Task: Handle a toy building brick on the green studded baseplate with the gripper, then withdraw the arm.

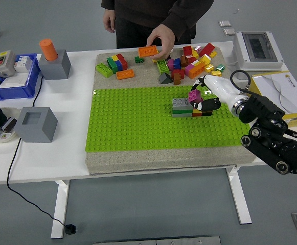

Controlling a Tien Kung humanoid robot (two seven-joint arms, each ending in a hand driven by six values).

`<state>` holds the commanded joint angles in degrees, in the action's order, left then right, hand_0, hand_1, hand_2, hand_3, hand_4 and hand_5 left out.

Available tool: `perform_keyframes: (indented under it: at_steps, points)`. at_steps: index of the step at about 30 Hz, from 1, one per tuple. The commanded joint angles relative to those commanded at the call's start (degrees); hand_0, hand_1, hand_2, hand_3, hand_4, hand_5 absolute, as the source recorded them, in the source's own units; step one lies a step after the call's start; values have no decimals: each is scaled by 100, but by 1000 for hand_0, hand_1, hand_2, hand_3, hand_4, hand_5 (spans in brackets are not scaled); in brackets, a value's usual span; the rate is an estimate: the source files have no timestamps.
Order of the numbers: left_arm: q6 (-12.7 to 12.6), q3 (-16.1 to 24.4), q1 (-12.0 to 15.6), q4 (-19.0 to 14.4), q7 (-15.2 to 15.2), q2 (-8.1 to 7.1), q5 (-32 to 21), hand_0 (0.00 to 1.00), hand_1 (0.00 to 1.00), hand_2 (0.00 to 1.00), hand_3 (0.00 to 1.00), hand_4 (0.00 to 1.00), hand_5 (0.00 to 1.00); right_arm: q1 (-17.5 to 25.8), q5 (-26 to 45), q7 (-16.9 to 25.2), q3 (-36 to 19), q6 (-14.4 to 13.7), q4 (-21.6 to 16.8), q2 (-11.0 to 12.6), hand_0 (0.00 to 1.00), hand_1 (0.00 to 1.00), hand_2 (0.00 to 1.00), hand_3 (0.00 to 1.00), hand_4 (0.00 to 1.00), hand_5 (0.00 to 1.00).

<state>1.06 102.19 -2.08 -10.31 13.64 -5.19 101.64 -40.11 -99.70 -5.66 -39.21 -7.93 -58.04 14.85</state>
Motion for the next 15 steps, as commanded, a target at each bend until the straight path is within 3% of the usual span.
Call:
perform_keyframes:
  at_steps: [15]
  points:
    - [0, 7, -2, 0, -1, 0, 9, 789, 804, 755, 433, 998, 875, 5, 133, 60, -24, -30, 189, 31, 782, 766, 795, 529, 693, 174]
